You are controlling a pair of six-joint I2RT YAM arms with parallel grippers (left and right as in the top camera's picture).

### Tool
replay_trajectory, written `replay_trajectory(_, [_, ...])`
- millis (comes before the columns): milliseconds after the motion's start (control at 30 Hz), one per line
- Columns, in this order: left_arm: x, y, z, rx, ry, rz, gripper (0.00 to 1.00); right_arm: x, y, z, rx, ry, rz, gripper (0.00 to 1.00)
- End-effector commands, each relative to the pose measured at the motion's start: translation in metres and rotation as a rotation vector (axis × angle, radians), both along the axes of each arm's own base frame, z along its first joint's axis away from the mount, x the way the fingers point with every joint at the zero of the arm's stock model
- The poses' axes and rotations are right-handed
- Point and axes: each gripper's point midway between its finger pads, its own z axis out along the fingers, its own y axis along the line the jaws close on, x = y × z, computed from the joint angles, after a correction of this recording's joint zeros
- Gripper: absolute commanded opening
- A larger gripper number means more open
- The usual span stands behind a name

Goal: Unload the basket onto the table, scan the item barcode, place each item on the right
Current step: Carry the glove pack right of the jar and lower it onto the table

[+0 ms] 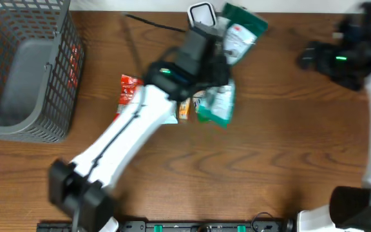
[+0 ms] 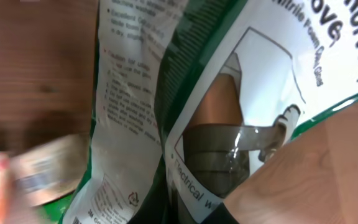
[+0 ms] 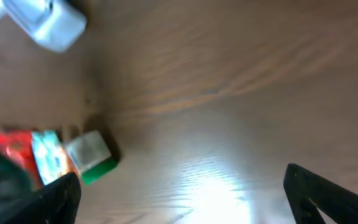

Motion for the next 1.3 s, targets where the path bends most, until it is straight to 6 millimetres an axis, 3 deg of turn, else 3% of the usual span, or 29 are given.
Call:
replay_trajectory(0, [0.006, -0.029, -0.03, -0.011, 0.043, 0.146, 0.07, -0.017, -0.021, 0.024, 0.1, -0.054, -0.059, 0.99])
replay_trajectory(100, [0.005, -0.067, -0.06, -0.022, 0.03, 0.13, 0.07, -0.032, -0.051, 0.015, 0.11, -0.007, -0.145, 0.99])
replay_trajectory(200, [0.009, -0.089, -0.085, -0.012, -0.006, 0.139, 0.07, -0.041, -0.063, 0.01, 0.108, 0.011, -0.164, 0.99])
replay_trajectory(433, [0.014, -0.088, -0.135, 0.084, -0.008, 0.228, 0.07, -0.042, -0.059, 0.005, 0.116, 0.031, -0.159, 0.99])
replay_trajectory(567, [0.014, -0.088, -0.144, 0.098, 0.002, 0.227, 0.07, -0.041, -0.055, 0.005, 0.116, 0.033, -0.145, 0.99])
replay_trajectory(600, [0.014, -0.088, -0.144, 0.098, 0.002, 0.226, 0.1, -0.041, -0.054, 0.005, 0.116, 0.033, -0.142, 0.99])
replay_trajectory(667, [0.014, -0.088, -0.144, 0.096, 0.0, 0.226, 0.28, -0.041, -0.052, 0.004, 0.116, 0.036, -0.137, 0.99])
replay_trajectory(733, [0.015, -0.089, -0.143, 0.091, -0.003, 0.227, 0.56, -0.041, -0.051, 0.004, 0.116, 0.037, -0.134, 0.99])
replay_trajectory(767, [0.015, -0.089, -0.142, 0.088, -0.005, 0.227, 0.64, -0.041, -0.051, 0.004, 0.116, 0.037, -0.133, 0.99])
replay_trajectory(833, [0.016, -0.091, -0.137, 0.087, -0.017, 0.207, 0.72, -0.041, -0.051, 0.004, 0.115, 0.038, -0.134, 0.99])
replay_trajectory(967, [0.017, -0.099, -0.106, 0.075, -0.094, 0.125, 0.75, -0.041, -0.052, 0.004, 0.11, 0.039, -0.137, 0.99])
replay_trajectory(1100, [0.013, -0.095, -0.055, 0.094, -0.226, 0.032, 0.73, -0.041, -0.052, 0.004, 0.11, 0.038, -0.137, 0.99])
replay_trajectory(1167, [0.006, -0.084, -0.033, 0.143, -0.275, -0.024, 0.71, -0.042, -0.051, 0.004, 0.116, 0.043, -0.135, 0.99])
replay_trajectory(1267, [-0.011, -0.06, -0.017, 0.259, -0.307, -0.117, 0.71, -0.045, -0.045, 0.0, 0.118, 0.065, -0.112, 0.99])
